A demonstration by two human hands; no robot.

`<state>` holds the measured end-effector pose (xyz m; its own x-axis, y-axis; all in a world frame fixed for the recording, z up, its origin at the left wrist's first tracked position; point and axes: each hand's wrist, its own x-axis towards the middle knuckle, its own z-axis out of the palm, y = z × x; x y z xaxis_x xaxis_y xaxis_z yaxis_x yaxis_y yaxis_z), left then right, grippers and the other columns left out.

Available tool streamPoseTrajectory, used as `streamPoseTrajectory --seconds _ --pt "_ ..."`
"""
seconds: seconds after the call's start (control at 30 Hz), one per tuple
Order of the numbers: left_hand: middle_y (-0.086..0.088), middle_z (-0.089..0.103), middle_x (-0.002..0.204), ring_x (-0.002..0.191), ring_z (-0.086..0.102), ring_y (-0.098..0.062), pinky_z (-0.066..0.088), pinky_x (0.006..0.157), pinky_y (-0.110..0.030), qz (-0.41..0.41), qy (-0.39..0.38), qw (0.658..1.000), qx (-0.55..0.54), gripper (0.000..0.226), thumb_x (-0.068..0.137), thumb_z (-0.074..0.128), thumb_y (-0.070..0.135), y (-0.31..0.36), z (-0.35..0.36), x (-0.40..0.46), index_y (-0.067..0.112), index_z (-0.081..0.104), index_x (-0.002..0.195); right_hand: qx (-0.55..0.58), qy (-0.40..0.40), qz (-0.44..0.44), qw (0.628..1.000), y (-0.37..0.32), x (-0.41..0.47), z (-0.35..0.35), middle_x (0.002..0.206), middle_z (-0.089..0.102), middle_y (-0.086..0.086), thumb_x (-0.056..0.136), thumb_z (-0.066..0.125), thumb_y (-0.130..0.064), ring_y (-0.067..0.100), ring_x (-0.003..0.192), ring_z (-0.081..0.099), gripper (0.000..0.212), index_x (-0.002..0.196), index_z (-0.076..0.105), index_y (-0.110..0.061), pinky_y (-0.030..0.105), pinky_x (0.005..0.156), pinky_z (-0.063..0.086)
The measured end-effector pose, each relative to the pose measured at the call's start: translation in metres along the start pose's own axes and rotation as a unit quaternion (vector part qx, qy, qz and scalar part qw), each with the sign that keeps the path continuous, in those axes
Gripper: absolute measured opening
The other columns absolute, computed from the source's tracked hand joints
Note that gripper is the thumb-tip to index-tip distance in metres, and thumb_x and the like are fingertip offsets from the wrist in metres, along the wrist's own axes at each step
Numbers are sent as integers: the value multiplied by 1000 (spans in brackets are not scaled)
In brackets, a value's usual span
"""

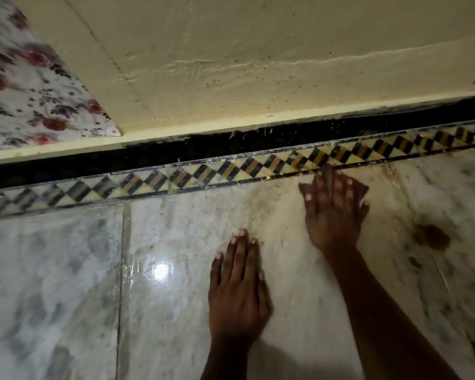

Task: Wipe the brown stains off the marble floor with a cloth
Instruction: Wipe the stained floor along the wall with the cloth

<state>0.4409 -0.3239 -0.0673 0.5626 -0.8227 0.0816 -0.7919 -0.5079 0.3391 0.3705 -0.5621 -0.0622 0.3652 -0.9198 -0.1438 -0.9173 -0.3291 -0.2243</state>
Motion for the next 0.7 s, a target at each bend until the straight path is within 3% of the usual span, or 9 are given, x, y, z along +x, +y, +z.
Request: streamPoseTrajectory --seconds 0.07,0.17,0.23,0.37,0.43,0.5,0.6,0.7 --pt "0 19 178 165 16 -15 28 129 -47 -5 2 1000 -4 64 105 40 33 0 2 -1 18 31 167 16 -31 -4 999 -35 10 5 180 -9 3 103 6 -61 32 166 -10 72 170 0 -37 68 128 -2" --pt "-1 18 178 165 14 -15 26 130 -46 -22 10 999 -21 65 107 38 34 -3 3 1 16 27 168 -43 -77 -234 968 -42 -24 9 181 -5 -2 103 10 -59 30 167 -4 71 171 7 -38 69 128 11" --pt "-2 16 178 166 13 -16 24 131 -48 -50 5 998 -38 66 107 37 35 -2 -1 -3 15 24 169 -77 -95 -290 949 -15 -69 8 180 -5 -8 106 14 -57 24 167 -3 66 170 3 -43 67 128 13" --pt "-6 0 180 167 0 -21 10 134 -52 -165 30 985 -50 73 107 36 37 -13 -17 0 13 10 171 -18 -92 -92 991 -10 -84 -3 180 -12 -6 110 17 -59 25 166 -12 63 168 -6 -47 67 128 -2" --pt "-10 -2 179 167 -1 -27 5 134 -54 -212 36 977 16 77 106 34 45 -62 -26 5 10 9 170 30 -93 7 995 -51 -62 6 179 -18 1 110 20 -59 31 164 -19 68 169 -7 -40 68 128 -6" --pt "-14 2 179 166 1 -30 1 133 -56 -270 39 960 60 82 104 28 54 -119 -43 1 8 11 169 50 -90 30 994 -101 -49 15 178 -22 3 110 23 -58 34 163 -23 72 170 -8 -35 68 128 -6" --pt "-14 9 179 166 6 -30 7 133 -58 -332 75 938 62 80 104 23 54 -160 -50 -12 8 15 169 18 -87 -124 988 -159 -60 37 178 -22 -1 110 27 -57 32 164 -21 74 169 -13 -35 66 128 -6" --pt "-14 12 178 166 10 -29 9 132 -57 -342 98 933 47 77 104 26 47 -155 -48 -7 5 17 168 -53 -94 -347 932 -156 -99 45 178 -20 -6 110 14 -60 25 164 -22 64 169 -6 -44 63 130 -5"
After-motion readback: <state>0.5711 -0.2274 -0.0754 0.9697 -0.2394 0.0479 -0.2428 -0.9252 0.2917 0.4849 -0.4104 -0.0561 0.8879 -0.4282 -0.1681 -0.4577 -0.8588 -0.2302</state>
